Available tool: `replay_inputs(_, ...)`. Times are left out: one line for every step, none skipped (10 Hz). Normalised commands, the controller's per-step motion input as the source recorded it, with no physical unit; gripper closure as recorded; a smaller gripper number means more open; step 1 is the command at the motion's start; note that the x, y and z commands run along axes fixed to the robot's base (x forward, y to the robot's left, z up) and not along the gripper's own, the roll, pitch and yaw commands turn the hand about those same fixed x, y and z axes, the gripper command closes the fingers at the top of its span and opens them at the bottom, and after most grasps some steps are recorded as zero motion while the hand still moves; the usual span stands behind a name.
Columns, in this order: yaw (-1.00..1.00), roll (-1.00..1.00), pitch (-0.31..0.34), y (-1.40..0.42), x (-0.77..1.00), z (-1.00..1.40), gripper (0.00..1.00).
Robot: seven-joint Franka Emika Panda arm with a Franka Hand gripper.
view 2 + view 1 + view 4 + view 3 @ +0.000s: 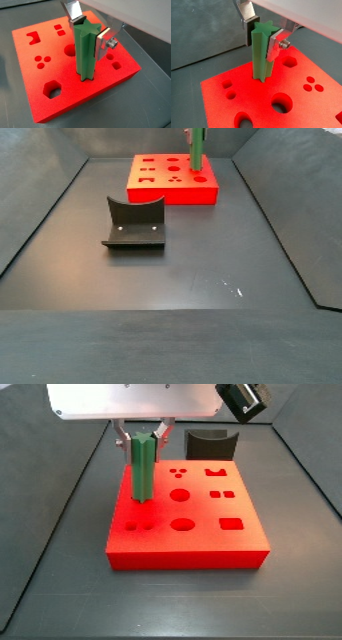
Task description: Insert the star object.
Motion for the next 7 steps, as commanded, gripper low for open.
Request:
replay_inputs(-0.10, -0.05, 0.000, 0.00, 0.00, -1.00, 1.00)
replay_inputs(-0.14, 0.02, 0.024, -0.05, 0.06, -1.00, 1.00)
replay_inputs(-0.13, 0.09, 0.054, -0.09, 0.06, -1.00, 1.00)
replay_inputs(-0.11, 0.06, 0.009, -0.16, 0.09, -1.00, 1.00)
replay_inputs(-0.14, 0.00, 0.000, -0.15, 0.06, -1.00, 1.00)
replay_inputs(-0.20, 0.00, 0.084, -0.01, 0.04, -0.75, 1.00)
replay_inputs(0.00, 0.00, 0.000, 0.00, 0.00, 0.00, 1.00)
